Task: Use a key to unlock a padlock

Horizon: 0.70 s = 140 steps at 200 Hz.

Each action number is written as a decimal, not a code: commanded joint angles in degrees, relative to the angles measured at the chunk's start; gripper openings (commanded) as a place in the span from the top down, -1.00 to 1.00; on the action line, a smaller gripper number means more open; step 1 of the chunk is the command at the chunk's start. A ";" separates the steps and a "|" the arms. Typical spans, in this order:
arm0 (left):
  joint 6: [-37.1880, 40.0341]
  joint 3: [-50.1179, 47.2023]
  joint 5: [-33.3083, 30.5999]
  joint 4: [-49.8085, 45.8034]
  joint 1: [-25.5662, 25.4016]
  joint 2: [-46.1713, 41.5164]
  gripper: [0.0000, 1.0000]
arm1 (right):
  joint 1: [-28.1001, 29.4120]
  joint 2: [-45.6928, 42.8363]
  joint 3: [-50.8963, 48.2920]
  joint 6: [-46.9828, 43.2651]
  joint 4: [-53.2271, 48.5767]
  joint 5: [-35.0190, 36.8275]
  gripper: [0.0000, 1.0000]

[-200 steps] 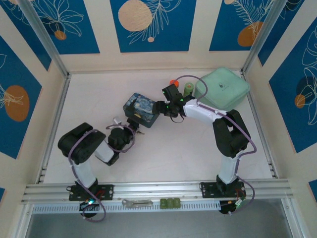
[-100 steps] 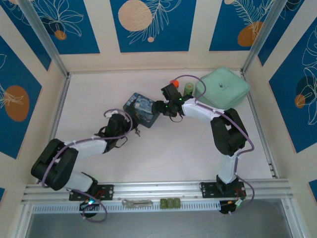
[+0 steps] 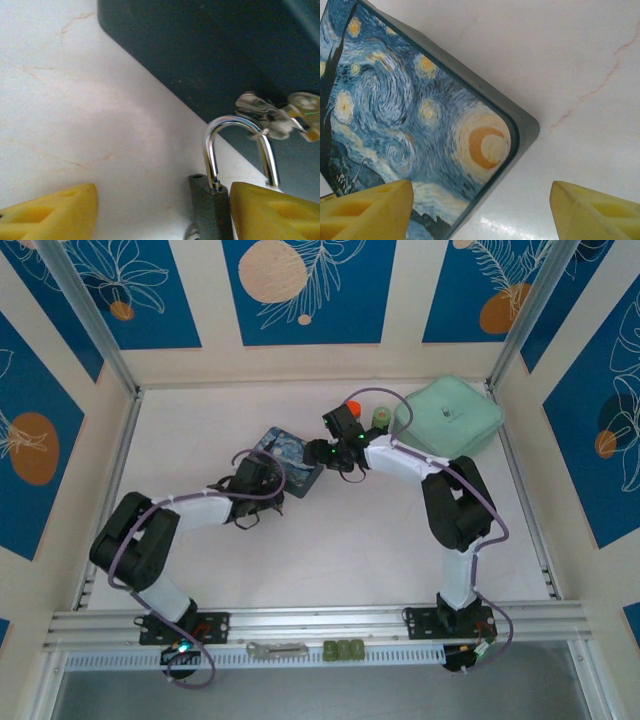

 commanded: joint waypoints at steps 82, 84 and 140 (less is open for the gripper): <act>7.28 4.00 -0.86 -14.03 -2.69 2.50 0.28 | -0.03 2.31 1.83 -0.10 -0.66 -1.51 -0.42; 7.43 4.00 -0.85 -14.11 -2.69 2.46 0.31 | -0.03 2.33 1.94 -0.13 -0.77 -1.51 -0.41; 13.67 1.89 -4.74 -12.15 -2.73 -2.06 0.67 | 0.84 5.37 3.99 -0.06 -1.86 -1.73 -0.38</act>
